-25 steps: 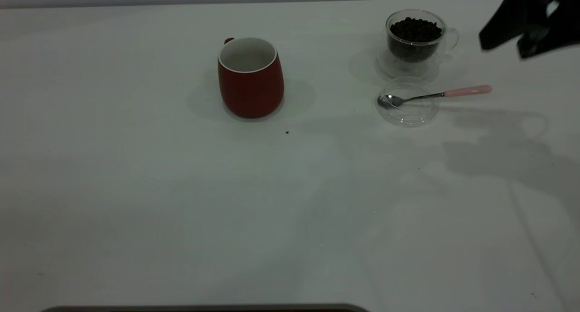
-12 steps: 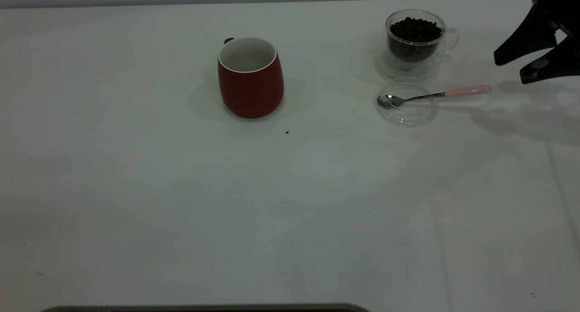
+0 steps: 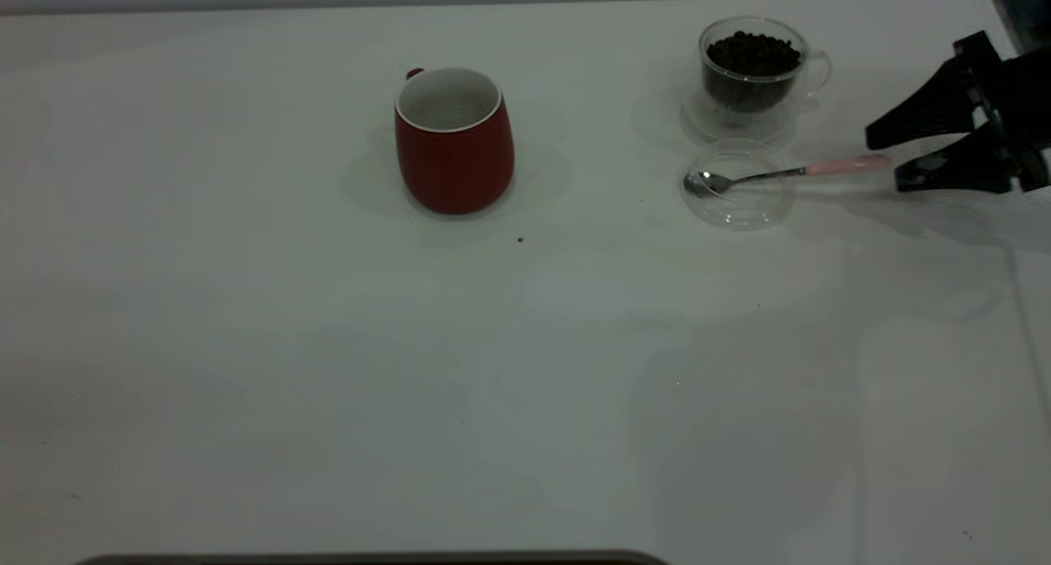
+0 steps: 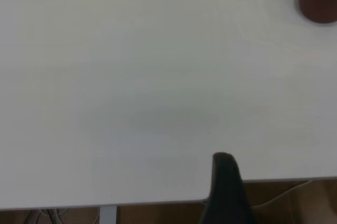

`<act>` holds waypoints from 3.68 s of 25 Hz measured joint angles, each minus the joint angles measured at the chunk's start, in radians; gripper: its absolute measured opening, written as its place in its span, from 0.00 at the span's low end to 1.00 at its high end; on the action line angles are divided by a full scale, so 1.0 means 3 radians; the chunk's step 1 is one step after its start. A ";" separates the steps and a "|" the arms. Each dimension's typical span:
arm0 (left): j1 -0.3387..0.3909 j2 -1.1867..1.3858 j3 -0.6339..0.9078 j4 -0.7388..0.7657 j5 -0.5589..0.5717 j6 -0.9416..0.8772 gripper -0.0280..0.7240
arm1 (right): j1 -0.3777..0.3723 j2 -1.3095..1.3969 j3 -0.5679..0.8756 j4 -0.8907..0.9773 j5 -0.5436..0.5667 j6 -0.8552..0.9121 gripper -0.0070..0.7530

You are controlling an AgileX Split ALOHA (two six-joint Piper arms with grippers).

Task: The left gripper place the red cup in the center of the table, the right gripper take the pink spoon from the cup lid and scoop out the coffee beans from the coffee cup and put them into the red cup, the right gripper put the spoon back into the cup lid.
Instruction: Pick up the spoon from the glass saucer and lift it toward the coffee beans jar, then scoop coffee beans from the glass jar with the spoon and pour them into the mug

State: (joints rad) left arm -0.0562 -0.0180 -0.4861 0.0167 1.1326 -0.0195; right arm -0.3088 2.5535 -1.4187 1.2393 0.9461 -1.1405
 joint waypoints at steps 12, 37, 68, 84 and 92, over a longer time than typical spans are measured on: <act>0.0000 0.0000 0.0000 0.0000 0.0000 0.0000 0.82 | 0.0072 0.0279 -0.0010 0.0467 0.0114 -0.0296 0.78; 0.0000 0.0000 0.0000 -0.0001 0.0000 0.0010 0.82 | 0.0132 0.0286 -0.0018 0.0584 0.0281 -0.0396 0.14; 0.0000 0.0000 0.0000 -0.0001 0.0000 0.0003 0.82 | 0.0284 -0.0543 -0.0332 0.0524 -0.0508 -0.0233 0.14; 0.0000 0.0000 0.0000 -0.0001 0.0001 -0.0001 0.82 | 0.0284 -0.0333 -0.0336 0.0532 -0.0342 -0.0181 0.14; 0.0000 0.0000 0.0000 -0.0001 0.0001 0.0002 0.82 | 0.0222 -0.0316 -0.0336 0.0515 -0.0159 0.0160 0.14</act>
State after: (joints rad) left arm -0.0562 -0.0180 -0.4861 0.0163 1.1328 -0.0188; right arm -0.2423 2.4588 -1.5195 1.3938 0.8984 -1.0927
